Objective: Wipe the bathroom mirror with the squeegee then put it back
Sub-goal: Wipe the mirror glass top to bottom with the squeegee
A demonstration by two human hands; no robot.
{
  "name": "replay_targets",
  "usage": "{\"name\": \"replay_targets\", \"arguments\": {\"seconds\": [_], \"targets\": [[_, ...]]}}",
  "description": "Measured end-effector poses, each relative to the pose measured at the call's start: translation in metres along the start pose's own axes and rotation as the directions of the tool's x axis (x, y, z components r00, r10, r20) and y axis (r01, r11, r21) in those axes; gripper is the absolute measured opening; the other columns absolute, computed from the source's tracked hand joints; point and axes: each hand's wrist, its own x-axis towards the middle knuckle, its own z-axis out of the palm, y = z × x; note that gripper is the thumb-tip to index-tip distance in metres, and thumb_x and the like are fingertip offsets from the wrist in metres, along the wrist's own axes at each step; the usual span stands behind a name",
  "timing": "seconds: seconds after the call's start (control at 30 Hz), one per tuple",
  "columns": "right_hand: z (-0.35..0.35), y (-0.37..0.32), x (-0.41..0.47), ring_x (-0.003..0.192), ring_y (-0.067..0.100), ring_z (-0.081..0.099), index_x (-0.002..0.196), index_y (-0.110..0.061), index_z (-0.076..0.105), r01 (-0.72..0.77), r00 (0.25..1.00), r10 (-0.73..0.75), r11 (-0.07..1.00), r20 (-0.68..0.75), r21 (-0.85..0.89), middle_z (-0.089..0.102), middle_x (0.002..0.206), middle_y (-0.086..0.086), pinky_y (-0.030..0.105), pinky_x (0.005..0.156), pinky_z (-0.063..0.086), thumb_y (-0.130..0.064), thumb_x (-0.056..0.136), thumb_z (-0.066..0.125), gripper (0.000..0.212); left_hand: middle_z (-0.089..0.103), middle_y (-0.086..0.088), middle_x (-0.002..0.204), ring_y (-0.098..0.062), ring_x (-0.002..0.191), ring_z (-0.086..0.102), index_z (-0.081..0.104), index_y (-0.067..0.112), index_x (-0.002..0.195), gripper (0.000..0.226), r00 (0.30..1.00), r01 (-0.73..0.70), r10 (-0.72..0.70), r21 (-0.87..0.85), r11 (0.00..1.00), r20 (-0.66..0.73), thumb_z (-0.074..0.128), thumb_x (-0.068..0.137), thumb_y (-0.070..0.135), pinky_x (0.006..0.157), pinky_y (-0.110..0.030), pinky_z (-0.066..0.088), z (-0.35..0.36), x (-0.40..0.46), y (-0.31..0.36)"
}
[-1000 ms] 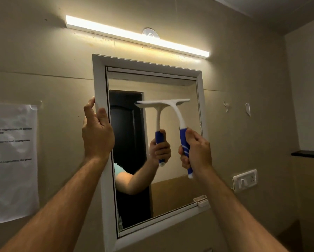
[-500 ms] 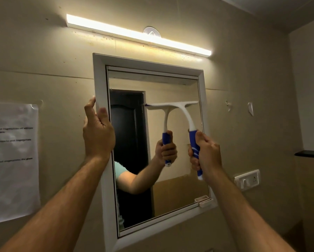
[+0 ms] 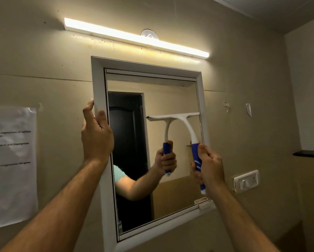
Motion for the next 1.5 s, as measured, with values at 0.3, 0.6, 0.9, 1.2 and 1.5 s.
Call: {"name": "replay_targets", "arguments": {"seconds": [0.3, 0.6, 0.9, 1.2, 1.5], "targets": [[-0.004, -0.016, -0.002, 0.04, 0.01, 0.043, 0.119, -0.021, 0.06, 0.032, 0.999, -0.033, 0.999, -0.007, -0.042, 0.054, 0.06, 0.006, 0.022, 0.037, 0.035, -0.042, 0.098, 0.044, 0.034, 0.063, -0.022, 0.109, -0.03, 0.084, 0.064, 0.026, 0.034, 0.141, 0.041, 1.0, 0.002, -0.002, 0.005, 1.0, 0.009, 0.029, 0.102, 0.045, 0.062, -0.031, 0.045, -0.001, 0.0, 0.001], [-0.024, 0.024, -0.031, 0.04, 0.007, 0.046, 0.117, -0.015, 0.061, -0.066, 0.997, 0.064, 0.995, -0.03, -0.07, 0.054, 0.063, 0.008, 0.021, 0.036, 0.035, -0.039, 0.097, 0.044, 0.036, 0.061, -0.022, 0.118, -0.035, 0.094, 0.064, 0.024, 0.037, 0.142, 0.042, 1.0, 0.012, -0.012, 0.012, 1.0, 0.004, 0.028, 0.102, 0.047, 0.069, -0.038, 0.048, -0.002, -0.002, 0.002], [-0.013, 0.012, -0.015, 0.044, 0.004, 0.049, 0.12, -0.02, 0.058, 0.022, 0.999, -0.019, 0.997, 0.04, -0.067, 0.055, 0.07, 0.007, 0.018, 0.038, 0.039, -0.04, 0.097, 0.043, 0.035, 0.062, -0.022, 0.117, -0.037, 0.094, 0.065, 0.022, 0.04, 0.141, 0.043, 1.0, 0.003, -0.003, 0.029, 1.0, 0.012, 0.025, 0.1, 0.053, 0.073, -0.047, 0.055, -0.002, 0.0, 0.0], [-0.037, 0.054, -0.054, 0.042, 0.013, 0.043, 0.106, -0.025, 0.063, -0.111, 0.994, 0.112, 0.993, 0.003, -0.045, 0.053, 0.06, 0.007, 0.023, 0.037, 0.035, -0.043, 0.095, 0.045, 0.027, 0.048, -0.013, 0.143, -0.035, 0.112, 0.058, 0.018, 0.039, 0.149, 0.047, 0.999, 0.019, -0.021, 0.056, 0.998, 0.037, 0.025, 0.103, 0.046, 0.086, -0.048, 0.048, -0.009, -0.017, 0.008], [-0.029, 0.036, -0.035, 0.042, 0.008, 0.045, 0.11, -0.023, 0.061, -0.067, 0.997, 0.069, 0.995, 0.029, -0.067, 0.054, 0.064, 0.007, 0.021, 0.038, 0.036, -0.045, 0.096, 0.044, 0.031, 0.051, -0.017, 0.139, -0.04, 0.114, 0.057, 0.02, 0.039, 0.148, 0.047, 0.998, 0.047, -0.05, 0.062, 0.997, 0.045, 0.025, 0.103, 0.046, 0.087, -0.051, 0.049, -0.014, -0.035, 0.002]]}}
